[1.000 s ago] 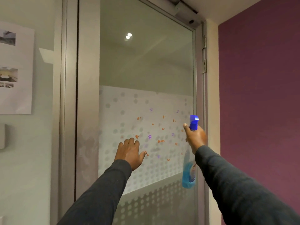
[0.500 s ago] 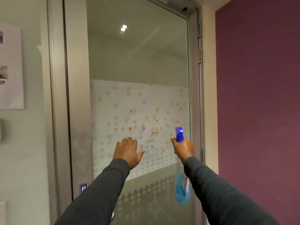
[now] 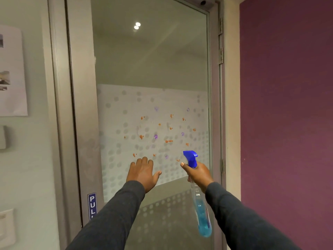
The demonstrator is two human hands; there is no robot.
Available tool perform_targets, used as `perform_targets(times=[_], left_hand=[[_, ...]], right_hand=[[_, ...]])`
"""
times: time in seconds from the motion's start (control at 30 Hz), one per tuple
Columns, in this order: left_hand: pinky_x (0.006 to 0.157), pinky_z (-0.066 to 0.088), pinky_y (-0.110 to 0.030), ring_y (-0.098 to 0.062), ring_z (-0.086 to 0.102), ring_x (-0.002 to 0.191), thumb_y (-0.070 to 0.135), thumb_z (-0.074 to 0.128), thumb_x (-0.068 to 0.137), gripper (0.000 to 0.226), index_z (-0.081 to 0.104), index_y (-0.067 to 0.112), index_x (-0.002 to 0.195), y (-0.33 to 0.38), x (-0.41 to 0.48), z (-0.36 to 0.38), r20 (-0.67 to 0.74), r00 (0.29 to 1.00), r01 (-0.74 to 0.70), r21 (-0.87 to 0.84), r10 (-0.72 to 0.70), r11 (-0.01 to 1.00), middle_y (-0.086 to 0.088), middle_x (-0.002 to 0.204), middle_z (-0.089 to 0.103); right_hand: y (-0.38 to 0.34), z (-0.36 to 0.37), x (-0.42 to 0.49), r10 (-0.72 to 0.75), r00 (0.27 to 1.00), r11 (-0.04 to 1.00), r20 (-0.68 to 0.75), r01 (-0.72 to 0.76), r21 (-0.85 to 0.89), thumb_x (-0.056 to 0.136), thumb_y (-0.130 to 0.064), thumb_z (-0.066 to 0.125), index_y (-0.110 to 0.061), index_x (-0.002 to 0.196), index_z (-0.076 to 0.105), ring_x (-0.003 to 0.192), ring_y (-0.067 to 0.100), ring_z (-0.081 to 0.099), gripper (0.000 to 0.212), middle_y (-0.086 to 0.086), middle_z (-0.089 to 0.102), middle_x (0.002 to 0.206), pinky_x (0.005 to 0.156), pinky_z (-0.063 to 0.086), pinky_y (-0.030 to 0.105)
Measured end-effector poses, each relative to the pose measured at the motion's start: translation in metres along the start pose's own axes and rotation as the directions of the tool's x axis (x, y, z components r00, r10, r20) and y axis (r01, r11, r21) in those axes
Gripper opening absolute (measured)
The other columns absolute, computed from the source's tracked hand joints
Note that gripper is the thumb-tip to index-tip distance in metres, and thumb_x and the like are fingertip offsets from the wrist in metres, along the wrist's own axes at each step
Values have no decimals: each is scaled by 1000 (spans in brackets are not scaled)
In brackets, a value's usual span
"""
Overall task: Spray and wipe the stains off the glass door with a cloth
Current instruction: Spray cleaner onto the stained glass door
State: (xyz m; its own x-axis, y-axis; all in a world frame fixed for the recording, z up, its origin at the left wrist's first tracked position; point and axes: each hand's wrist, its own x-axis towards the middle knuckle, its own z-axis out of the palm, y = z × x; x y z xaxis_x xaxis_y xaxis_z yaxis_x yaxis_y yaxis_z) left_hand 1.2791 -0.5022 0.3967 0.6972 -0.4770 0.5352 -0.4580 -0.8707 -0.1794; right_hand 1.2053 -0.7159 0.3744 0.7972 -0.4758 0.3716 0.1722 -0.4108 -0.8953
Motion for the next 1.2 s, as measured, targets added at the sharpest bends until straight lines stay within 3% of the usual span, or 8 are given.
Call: perform_targets(times=[0.1,0.2,0.33,0.6,0.73,0.87,1.0,1.2], left_hand=[[98,38,-39,-25,48,119,57,30,100,55,49,18,133,4,-8,1,9,1000,6,2,-6,1000,-5,130,52],[97,38,-39,-25,48,118,57,31,99,55,49,17,133,9,-17,2,23,1000,4,3,-4,1000,-5,130,52],[97,38,-39,-25,49,118,57,30,99,55,50,17,132,14,-32,5,42,999,-3,5,2,1000,-5,129,52],[96,38,-39,-26,49,114,58,30,99,55,51,16,128,20,-66,7,63,997,-31,-50,34,998,-6,125,53],[96,38,-40,-26,49,114,59,30,99,55,51,17,126,20,-92,5,71,995,-60,-98,67,993,-5,124,53],[96,38,-40,-26,50,112,58,32,98,52,54,17,121,22,-127,0,80,988,-117,-174,132,978,-6,121,54],[97,39,-42,-29,50,115,59,35,97,51,54,17,119,24,-174,-8,111,971,-177,-259,211,949,-8,122,54],[101,36,-42,-29,46,120,58,35,98,53,51,15,125,29,-263,-17,158,933,-254,-347,324,903,-9,128,50]], right_hand=[[17,-2,0,52,984,997,-169,-61,-48,92,-43,67,-17,69,48,61,21,57,40,3,52,62,63,47,32],[31,-11,-6,179,938,984,-298,-173,45,91,-45,67,-14,76,54,67,23,58,37,5,58,68,66,50,35],[41,-14,-19,227,938,974,-264,-224,42,92,-43,66,-11,73,56,65,22,54,39,8,56,68,63,46,32],[38,-4,-75,96,978,992,-186,-79,96,91,-39,71,-17,81,57,65,18,55,28,0,57,70,60,49,29],[42,3,-119,116,969,992,-217,-103,71,89,-43,73,-15,87,61,68,17,56,30,0,61,73,70,58,42],[42,12,-178,146,956,989,-256,-145,23,89,-45,72,-18,91,64,76,24,64,28,7,69,83,78,60,46],[43,22,-244,168,935,984,-312,-179,-5,87,-47,73,-20,93,64,86,31,69,29,8,70,86,77,61,46],[39,38,-350,205,890,973,-407,-229,-11,83,-53,74,-26,89,63,81,29,68,30,3,70,82,74,61,49]])
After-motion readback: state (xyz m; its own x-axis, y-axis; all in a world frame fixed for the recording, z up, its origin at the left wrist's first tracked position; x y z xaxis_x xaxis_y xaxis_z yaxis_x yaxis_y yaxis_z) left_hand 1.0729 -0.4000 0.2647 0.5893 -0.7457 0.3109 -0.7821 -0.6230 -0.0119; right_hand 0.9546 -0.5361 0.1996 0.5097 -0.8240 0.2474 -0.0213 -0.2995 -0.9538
